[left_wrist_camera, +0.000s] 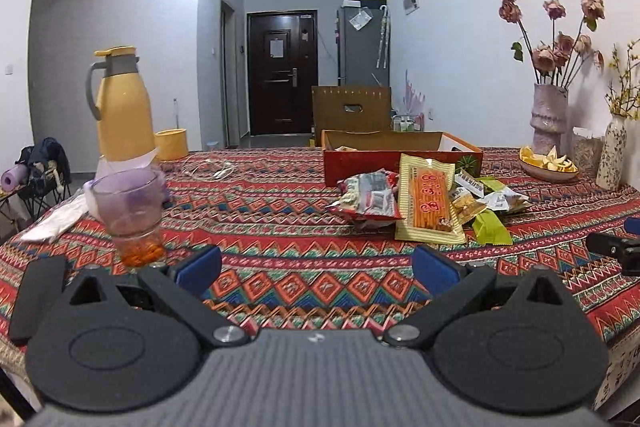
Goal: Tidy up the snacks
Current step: 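Withdraw both tools from the box back toward the snack pile, then grasp a silver snack bar packet with the left tool while the right tool grasps a white packet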
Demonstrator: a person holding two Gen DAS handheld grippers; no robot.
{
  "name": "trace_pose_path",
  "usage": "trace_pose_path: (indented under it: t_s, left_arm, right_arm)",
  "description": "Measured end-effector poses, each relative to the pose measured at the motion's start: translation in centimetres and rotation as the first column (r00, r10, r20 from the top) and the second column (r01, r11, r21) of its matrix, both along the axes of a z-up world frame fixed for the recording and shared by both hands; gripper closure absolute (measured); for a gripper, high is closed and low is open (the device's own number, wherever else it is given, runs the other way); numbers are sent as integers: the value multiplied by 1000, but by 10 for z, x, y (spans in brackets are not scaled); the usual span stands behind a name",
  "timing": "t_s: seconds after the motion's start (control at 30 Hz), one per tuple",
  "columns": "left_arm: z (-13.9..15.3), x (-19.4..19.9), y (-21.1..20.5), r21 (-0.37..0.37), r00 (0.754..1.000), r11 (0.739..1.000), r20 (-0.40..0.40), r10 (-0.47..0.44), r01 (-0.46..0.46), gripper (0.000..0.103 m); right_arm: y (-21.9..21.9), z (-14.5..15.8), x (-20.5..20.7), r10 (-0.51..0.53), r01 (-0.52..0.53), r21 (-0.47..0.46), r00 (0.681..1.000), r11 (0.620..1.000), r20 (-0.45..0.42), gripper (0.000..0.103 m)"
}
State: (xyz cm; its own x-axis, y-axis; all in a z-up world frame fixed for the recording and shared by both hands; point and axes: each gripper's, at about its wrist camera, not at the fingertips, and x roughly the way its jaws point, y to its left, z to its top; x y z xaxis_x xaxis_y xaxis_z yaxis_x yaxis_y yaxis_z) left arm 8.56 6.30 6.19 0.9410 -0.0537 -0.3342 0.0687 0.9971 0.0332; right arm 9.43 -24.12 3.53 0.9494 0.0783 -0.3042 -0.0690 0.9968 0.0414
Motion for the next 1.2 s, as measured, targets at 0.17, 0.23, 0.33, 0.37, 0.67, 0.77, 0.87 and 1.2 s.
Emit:
trace_pose_path:
  t_s: [0.17, 0.23, 0.33, 0.37, 0.67, 0.77, 0.87, 1.2]
  left_arm:
    - [-3, 20, -7, 5, 1000, 1000, -11, -24, 24, 0]
    - [-4, 33, -11, 13, 999, 999, -26, -36, 37, 0]
    - [-7, 54, -15, 14, 998, 999, -48, -50, 51, 0]
    - [-9, 61, -17, 10, 997, 998, -54, -55, 55, 0]
    - [-16, 148, -39, 46, 985, 993, -135, -105, 112, 0]
    - [-14, 181, -43, 34, 983, 991, -133, -127, 133, 1]
    - [-14, 215, -46, 11, 979, 989, -139, -147, 150, 8]
    - [-42, 282, -45, -113, 959, 979, -206, -193, 172, 39]
  right_arm:
    - [-5, 0, 17, 4, -4, 11, 1000, 1000, -3, 0]
    - [-4, -2, 27, -4, 4, 1, 1000, 1000, -22, 0]
    - [-7, -5, 42, -3, 4, 16, 999, 1000, -52, 0]
    - [-8, -5, 47, 2, 0, 29, 998, 1000, -66, 0]
    - [-6, -6, 118, 27, -10, 88, 981, 996, -191, 21]
    - [5, 3, 142, 58, -55, 26, 982, 998, -181, 34]
    - [14, 9, 169, 30, -38, -40, 982, 998, -185, 40]
    - [7, -4, 231, -134, 120, -77, 969, 990, -210, 41]
